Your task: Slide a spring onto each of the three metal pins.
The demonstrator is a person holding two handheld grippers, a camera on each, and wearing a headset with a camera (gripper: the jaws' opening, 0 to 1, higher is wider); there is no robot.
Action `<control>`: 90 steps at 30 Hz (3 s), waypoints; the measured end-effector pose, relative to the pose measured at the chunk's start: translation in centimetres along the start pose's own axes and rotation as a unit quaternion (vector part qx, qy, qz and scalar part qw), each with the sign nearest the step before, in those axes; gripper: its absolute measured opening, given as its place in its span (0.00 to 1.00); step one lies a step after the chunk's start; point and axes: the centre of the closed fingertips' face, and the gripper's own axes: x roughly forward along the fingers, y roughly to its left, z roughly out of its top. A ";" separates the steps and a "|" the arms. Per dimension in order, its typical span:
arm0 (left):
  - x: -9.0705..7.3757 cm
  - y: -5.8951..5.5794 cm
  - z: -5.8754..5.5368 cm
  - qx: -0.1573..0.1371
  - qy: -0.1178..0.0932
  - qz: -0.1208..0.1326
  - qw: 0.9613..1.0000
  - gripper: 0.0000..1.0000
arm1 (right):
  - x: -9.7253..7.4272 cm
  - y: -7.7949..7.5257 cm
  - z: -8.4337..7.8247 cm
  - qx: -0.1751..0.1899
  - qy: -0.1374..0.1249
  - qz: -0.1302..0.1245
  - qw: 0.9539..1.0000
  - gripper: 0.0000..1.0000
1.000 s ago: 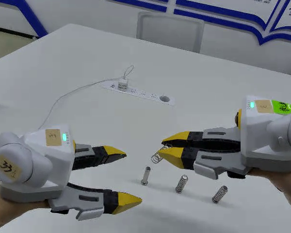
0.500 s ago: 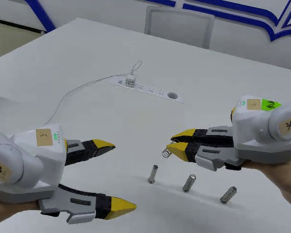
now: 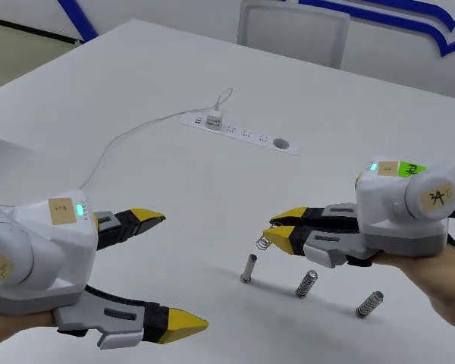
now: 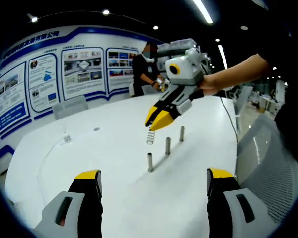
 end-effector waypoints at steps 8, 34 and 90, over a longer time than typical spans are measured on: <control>-0.1 0.7 0.3 -0.022 -0.017 0.010 1.000 0.93 | 1.2 0.3 -1.1 0.008 0.013 0.007 1.000 0.11; 0.3 0.8 -0.5 -0.027 -0.007 0.004 1.000 0.91 | 3.6 0.6 -3.6 -0.005 0.089 0.027 0.996 0.11; 0.6 0.0 0.9 -0.014 -0.010 -0.008 1.000 0.91 | 2.1 0.9 -4.7 0.016 0.092 -0.020 0.995 0.22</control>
